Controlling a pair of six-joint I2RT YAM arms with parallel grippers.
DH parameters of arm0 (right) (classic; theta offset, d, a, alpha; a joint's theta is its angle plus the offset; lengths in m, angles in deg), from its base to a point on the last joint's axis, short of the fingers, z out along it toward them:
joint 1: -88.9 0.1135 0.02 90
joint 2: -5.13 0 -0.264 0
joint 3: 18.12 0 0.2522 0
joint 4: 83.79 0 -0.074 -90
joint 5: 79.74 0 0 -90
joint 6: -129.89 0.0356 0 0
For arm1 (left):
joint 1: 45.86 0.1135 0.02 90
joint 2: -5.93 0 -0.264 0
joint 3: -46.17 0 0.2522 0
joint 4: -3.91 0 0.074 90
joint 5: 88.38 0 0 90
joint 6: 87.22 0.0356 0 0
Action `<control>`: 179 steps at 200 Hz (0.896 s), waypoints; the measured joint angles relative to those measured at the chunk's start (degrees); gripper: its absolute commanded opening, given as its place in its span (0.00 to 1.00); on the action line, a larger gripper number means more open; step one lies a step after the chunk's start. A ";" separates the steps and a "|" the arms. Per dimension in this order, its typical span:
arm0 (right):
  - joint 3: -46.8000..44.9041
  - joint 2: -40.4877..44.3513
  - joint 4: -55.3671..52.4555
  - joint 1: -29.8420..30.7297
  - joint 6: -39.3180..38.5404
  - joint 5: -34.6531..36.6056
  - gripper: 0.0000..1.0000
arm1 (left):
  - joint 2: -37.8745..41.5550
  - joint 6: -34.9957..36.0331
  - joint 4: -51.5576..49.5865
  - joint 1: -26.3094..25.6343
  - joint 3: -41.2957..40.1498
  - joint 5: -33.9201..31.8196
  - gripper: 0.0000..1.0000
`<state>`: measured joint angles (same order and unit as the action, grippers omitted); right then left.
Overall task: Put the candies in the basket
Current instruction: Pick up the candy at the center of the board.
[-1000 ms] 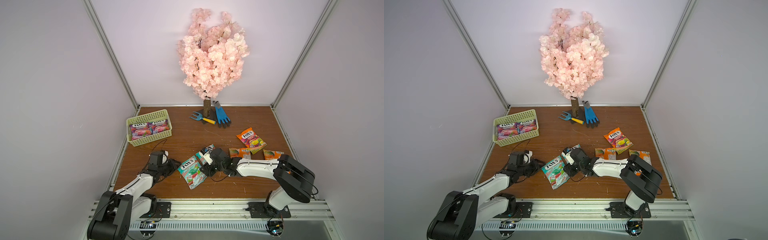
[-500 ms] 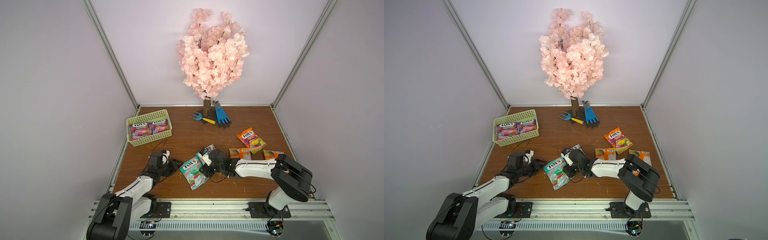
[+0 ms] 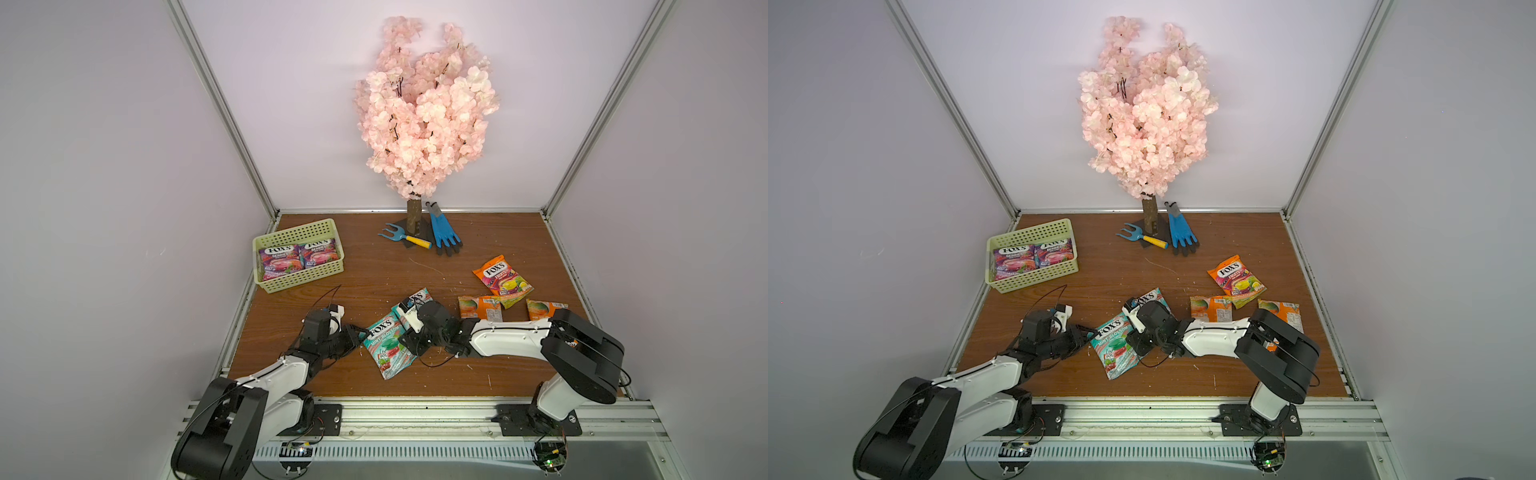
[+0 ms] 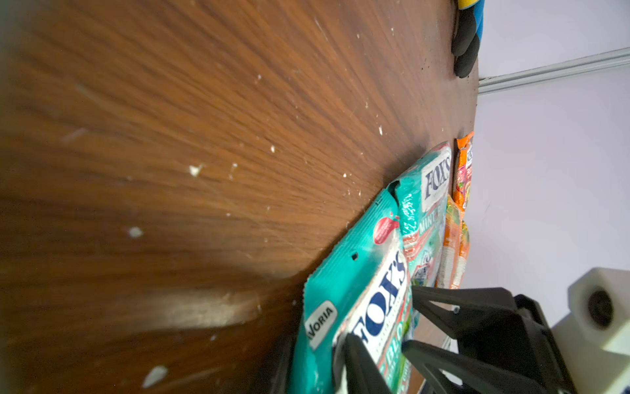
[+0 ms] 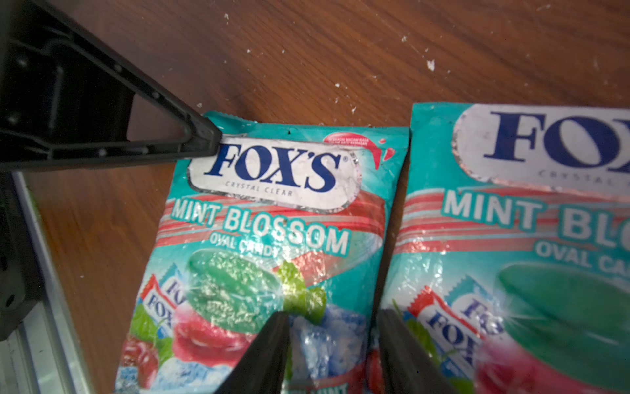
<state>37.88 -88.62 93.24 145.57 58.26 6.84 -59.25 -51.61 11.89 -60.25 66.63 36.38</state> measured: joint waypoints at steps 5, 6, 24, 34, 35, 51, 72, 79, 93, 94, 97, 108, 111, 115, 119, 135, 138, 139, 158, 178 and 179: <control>-0.04 0.00 0.07 0.00 0.04 0.04 0.48 | -0.59 -0.39 0.46 -0.02 0.02 0.07 0.12; -0.04 0.00 0.09 0.00 0.04 0.04 0.48 | -0.63 -0.26 0.52 -0.04 0.02 0.00 0.11; -0.20 0.00 0.33 0.02 0.11 0.17 0.48 | -0.94 -0.74 0.70 -0.24 0.26 -0.22 0.01; -0.24 0.00 0.48 0.02 0.13 0.26 0.48 | -0.50 -0.46 -0.39 -0.31 1.01 -0.57 0.00; -0.24 0.00 0.48 0.02 0.13 0.28 0.48 | -0.48 -0.46 -0.55 -0.33 1.07 -0.57 0.00; -0.28 0.00 0.66 0.02 0.20 0.74 0.48 | 0.63 0.87 -4.68 -0.42 3.85 -1.53 0.00; -0.17 0.02 0.76 0.00 0.52 2.12 0.50 | 1.81 3.72 -11.41 -0.68 9.84 -2.67 0.00; 0.00 0.17 0.70 0.00 0.59 2.73 0.53 | 1.97 5.01 -13.86 -0.83 12.13 -3.10 0.00; 0.70 1.44 -0.66 0.00 0.44 4.61 0.61 | 1.97 8.52 -20.13 -0.98 18.16 -4.68 0.00; 0.74 1.62 -0.85 0.00 0.37 4.83 0.62 | 1.97 8.72 -20.37 -0.98 18.45 -4.79 0.00; 0.83 2.29 -1.40 -0.02 0.44 5.35 0.63 | 1.95 9.79 -21.49 -0.98 19.69 -5.40 0.00; 0.87 5.27 -2.89 -0.15 -0.15 7.87 0.67 | 1.49 13.22 -26.47 -0.96 25.35 -7.43 0.00; 0.87 6.29 -3.15 -0.20 -0.11 8.46 0.68 | 1.22 14.51 -27.71 -0.96 26.88 -8.04 0.00; 0.94 7.69 -3.43 -0.28 -0.50 9.49 0.70 | 0.83 15.78 -29.57 -0.96 29.27 -8.70 0.00; 0.94 9.07 -3.58 -0.44 -0.63 10.36 0.71 | 0.26 17.27 -31.47 -0.96 31.69 -9.62 0.00; 1.22 15.19 -2.82 -1.51 -1.97 13.90 0.76 | -2.25 22.82 -37.42 -0.96 40.68 -12.09 0.00; 1.22 16.33 -2.54 -1.95 -2.03 14.36 0.77 | -2.86 23.87 -38.66 -0.96 42.36 -12.48 0.00; 1.22 16.57 -2.43 -2.05 -2.12 14.47 0.77 | -3.10 24.30 -39.17 -0.96 43.19 -12.66 0.00; 1.09 21.97 0.04 -5.66 -3.21 16.81 0.84 | -6.69 29.92 -45.18 -0.94 52.98 -15.26 0.00; -0.90 25.44 3.15 -9.42 -3.82 18.82 0.89 | -10.05 34.93 -50.97 -0.04 62.05 -17.53 0.00; -1.01 25.53 3.28 -9.51 -3.80 18.91 0.90 | -10.25 35.54 -51.41 0.09 62.64 -17.53 0.00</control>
<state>36.87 -63.09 96.52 136.06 54.46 25.75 -69.50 -16.07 -39.52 -60.16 129.27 18.85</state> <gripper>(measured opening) 0.878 0.051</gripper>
